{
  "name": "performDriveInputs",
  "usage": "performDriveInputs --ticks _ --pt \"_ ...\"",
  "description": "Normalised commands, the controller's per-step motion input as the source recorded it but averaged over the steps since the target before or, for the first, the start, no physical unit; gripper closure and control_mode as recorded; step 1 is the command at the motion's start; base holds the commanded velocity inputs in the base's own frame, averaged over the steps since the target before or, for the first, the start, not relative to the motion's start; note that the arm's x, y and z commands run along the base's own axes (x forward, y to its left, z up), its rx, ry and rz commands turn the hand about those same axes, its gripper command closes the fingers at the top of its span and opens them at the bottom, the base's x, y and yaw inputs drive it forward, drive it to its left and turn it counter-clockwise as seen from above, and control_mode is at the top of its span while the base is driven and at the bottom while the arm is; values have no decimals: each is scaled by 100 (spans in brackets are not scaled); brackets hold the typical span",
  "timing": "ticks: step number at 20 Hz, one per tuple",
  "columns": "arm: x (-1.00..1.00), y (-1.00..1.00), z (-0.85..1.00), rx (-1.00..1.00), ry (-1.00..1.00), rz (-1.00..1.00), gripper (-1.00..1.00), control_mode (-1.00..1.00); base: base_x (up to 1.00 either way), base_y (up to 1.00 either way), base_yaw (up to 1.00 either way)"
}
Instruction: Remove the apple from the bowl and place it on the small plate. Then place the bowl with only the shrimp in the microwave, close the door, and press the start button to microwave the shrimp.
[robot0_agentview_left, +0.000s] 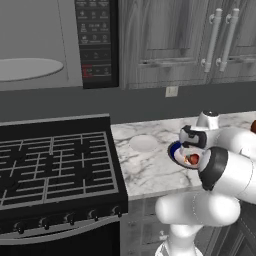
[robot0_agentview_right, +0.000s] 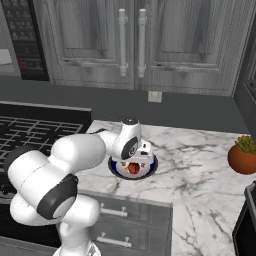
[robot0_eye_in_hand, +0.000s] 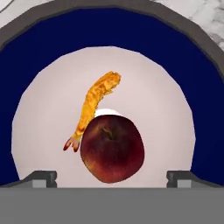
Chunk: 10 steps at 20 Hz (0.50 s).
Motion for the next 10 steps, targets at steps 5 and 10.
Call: performDriveInputs --ticks 5,10 --pt "3 0 -33 0 7 0 -100 -100 0 0 0" --pt "1 0 -19 0 1 0 -100 -100 0 0 0"
